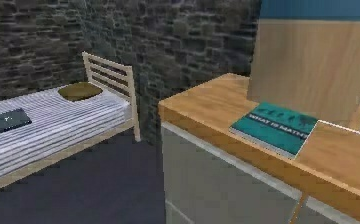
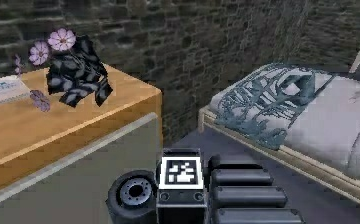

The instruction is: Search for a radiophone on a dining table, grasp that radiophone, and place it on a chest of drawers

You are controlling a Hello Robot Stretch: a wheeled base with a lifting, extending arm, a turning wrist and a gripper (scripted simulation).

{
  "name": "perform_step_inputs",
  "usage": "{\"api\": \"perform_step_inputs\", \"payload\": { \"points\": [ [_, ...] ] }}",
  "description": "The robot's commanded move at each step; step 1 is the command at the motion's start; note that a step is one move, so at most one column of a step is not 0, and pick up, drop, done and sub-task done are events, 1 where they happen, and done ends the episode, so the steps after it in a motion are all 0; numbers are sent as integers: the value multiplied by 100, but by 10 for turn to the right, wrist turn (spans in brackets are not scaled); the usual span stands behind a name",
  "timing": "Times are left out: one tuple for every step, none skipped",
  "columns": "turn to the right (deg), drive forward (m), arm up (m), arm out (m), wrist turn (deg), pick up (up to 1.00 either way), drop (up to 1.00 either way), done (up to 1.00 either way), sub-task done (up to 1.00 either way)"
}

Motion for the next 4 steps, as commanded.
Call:
{"api": "perform_step_inputs", "payload": {
  "points": [
    [420,0,0,0,0,0,0,0,0],
    [0,25,0,0,0,0,0,0,0],
    [-450,0,0,0,0,0,0,0,0],
    [-300,0,0,0,0,0,0,0,0]
  ]
}}
